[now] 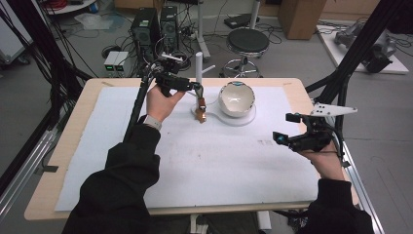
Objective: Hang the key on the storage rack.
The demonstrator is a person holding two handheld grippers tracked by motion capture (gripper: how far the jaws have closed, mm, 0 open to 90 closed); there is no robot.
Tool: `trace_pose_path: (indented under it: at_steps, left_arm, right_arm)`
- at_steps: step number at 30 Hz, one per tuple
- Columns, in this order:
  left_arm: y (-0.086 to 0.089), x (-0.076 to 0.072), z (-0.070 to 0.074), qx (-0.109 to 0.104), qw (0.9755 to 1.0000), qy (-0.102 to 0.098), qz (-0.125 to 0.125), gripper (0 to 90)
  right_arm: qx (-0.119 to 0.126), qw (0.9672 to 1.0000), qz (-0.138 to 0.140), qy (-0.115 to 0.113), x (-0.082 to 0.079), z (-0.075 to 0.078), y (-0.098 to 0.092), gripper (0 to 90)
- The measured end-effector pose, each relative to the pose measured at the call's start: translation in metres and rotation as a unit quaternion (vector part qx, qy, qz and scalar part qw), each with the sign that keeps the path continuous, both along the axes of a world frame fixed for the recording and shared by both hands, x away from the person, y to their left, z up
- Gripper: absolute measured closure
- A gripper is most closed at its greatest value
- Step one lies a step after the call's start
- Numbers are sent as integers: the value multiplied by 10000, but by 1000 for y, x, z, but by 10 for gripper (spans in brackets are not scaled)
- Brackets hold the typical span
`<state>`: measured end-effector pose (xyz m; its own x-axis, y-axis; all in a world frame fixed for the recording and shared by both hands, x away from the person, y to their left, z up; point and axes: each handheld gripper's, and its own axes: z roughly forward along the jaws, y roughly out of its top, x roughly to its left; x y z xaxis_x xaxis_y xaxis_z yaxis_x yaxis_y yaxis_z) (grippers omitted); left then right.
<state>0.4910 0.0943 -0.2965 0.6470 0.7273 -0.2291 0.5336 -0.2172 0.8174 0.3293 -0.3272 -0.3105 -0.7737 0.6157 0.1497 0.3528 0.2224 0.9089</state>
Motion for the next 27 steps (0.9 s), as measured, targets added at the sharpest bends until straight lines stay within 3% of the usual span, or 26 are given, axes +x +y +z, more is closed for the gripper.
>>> trace_pose_path:
  at_steps: [2,6,13,21,23,25,27]
  left_arm:
    - [1,-1,0,3,10000,18,58,190]
    - [6,-6,3,-77,10000,17,-4,132]
    - [25,-33,8,-168,9996,-87,-190,98]
    - [61,-82,10,-240,9988,-315,-288,68]
    - [70,-94,8,-240,9986,-396,-274,68]
    - [77,-106,5,-198,9987,-351,-325,64]
    - [83,-120,3,-227,9980,-467,-357,60]
  right_arm:
    - [-9,10000,-6,3,0,0,0,9]
    - [-1,10000,-18,7,0,0,-1,9]
    - [12,10000,-24,-20,2,0,0,9]
    - [5,10000,-62,-70,5,2,2,9]
    - [12,9999,-89,-98,5,4,1,9]
    - [34,9999,-118,-96,5,6,0,9]
    - [41,9998,-132,-132,5,8,-1,9]
